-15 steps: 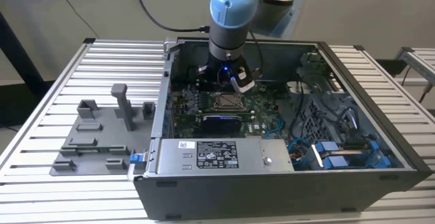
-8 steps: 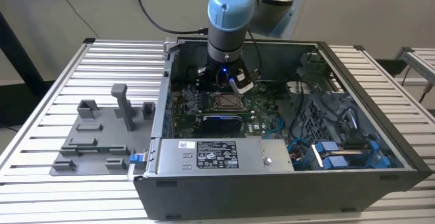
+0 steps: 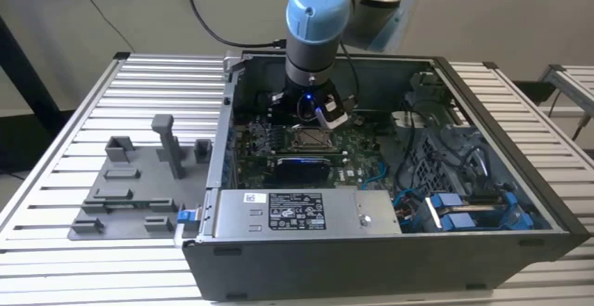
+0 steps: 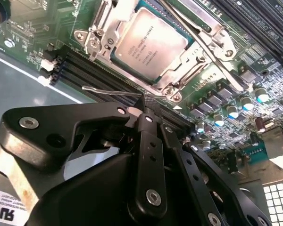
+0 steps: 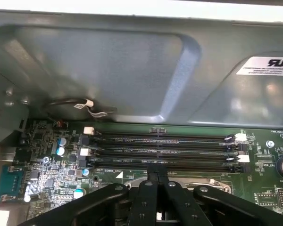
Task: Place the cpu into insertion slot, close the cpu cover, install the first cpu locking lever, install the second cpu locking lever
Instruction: 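Install the first cpu locking lever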
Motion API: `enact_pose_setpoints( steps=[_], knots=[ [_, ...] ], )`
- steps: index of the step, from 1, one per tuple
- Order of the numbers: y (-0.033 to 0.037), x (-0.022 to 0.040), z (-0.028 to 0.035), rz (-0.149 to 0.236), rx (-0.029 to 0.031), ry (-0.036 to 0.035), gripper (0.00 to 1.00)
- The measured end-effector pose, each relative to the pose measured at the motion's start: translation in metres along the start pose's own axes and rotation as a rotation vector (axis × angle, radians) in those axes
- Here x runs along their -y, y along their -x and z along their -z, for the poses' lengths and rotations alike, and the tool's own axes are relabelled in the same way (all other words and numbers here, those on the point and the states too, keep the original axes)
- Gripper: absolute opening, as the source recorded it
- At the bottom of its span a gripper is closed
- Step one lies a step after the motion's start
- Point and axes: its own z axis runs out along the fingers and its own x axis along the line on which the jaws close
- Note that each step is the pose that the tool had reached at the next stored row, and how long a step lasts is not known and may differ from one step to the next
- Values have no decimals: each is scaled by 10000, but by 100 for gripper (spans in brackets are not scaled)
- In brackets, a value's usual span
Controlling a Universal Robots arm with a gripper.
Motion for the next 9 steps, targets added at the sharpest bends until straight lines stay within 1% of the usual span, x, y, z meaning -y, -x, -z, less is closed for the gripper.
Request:
enact_pose_setpoints(
  steps=[9],
  knots=[
    [101, 6, -12, 1, 0, -1, 11]
  ],
)
